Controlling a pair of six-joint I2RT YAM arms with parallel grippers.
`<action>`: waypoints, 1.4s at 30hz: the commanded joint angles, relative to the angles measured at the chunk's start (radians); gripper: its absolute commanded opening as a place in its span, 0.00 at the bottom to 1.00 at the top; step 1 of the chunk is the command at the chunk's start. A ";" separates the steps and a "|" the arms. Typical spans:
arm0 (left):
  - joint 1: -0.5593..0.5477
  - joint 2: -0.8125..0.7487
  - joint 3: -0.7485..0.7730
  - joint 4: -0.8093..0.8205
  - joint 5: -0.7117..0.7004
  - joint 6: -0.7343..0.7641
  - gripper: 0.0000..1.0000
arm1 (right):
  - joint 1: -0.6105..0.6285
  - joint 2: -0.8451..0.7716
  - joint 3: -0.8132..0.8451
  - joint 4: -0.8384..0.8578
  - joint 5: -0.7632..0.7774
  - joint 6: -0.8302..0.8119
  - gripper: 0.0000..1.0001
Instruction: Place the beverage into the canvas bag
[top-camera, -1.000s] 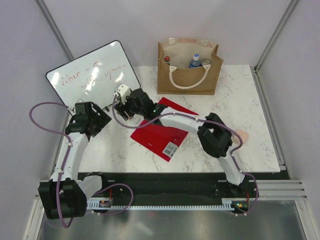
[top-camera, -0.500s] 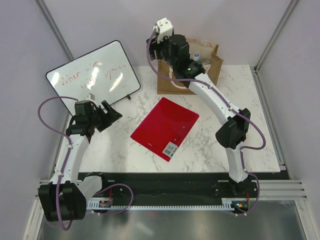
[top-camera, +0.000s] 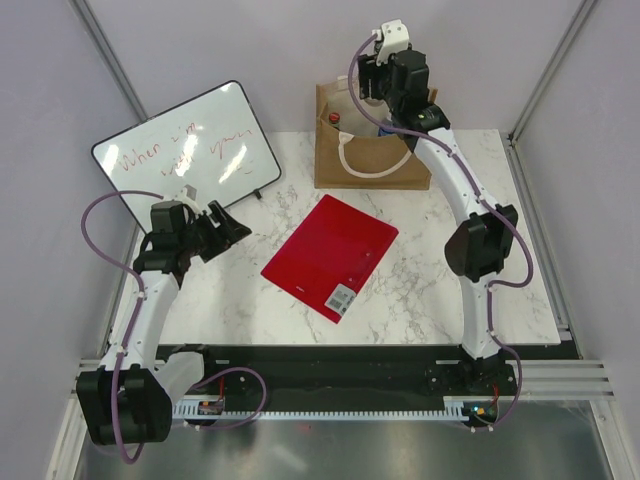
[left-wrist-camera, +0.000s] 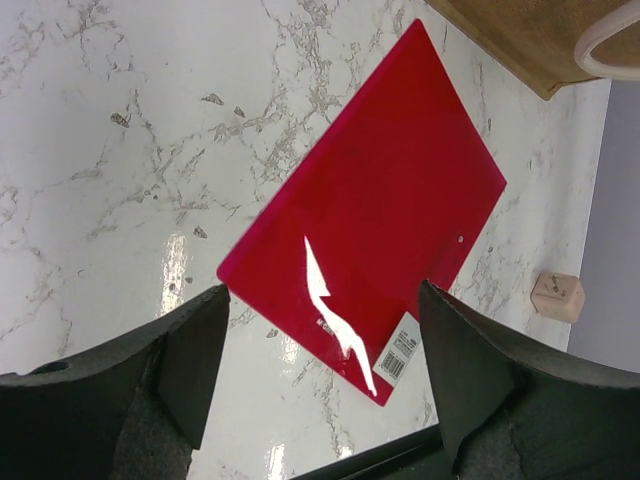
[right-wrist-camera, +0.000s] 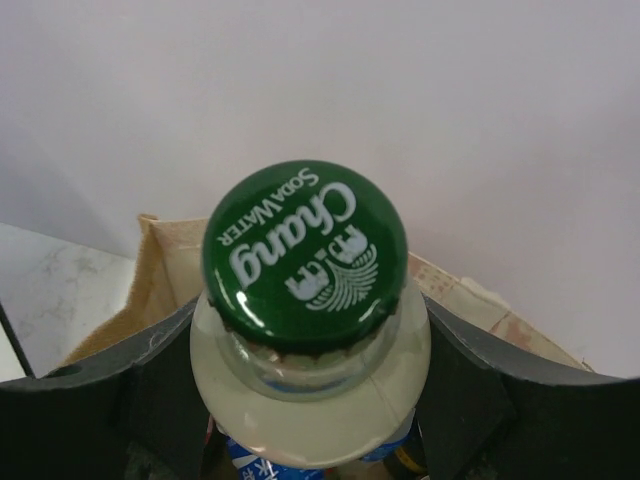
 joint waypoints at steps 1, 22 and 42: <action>-0.004 -0.019 -0.005 0.033 0.028 0.039 0.83 | -0.036 0.017 0.064 0.166 -0.060 0.038 0.00; -0.002 -0.013 -0.005 0.033 0.031 0.041 0.83 | -0.076 0.152 -0.101 0.279 -0.127 0.087 0.00; -0.002 -0.015 -0.005 0.035 0.030 0.039 0.83 | -0.069 0.186 -0.144 0.238 0.015 0.014 0.00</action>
